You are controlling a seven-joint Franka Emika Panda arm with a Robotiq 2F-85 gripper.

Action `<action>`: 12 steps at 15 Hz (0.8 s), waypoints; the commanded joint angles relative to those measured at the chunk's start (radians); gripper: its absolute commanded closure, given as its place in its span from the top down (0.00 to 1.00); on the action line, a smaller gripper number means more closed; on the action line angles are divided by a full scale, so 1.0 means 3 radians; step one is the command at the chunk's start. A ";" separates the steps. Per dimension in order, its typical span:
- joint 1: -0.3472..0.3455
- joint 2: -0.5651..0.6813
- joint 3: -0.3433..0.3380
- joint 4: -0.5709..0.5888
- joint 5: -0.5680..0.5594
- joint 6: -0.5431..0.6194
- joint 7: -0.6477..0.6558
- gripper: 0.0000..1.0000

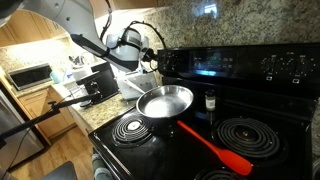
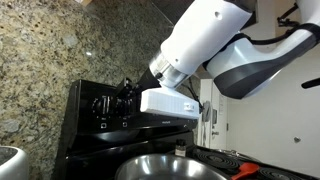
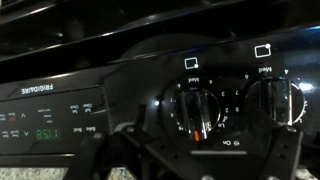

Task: Turn the second knob from the left

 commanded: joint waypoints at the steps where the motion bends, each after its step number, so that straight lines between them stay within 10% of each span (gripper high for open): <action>1: 0.0002 0.0004 0.0000 0.0000 0.0000 0.0000 0.0000 1.00; 12: -0.0002 0.0131 0.0020 0.0203 0.0080 -0.0113 -0.0484 1.00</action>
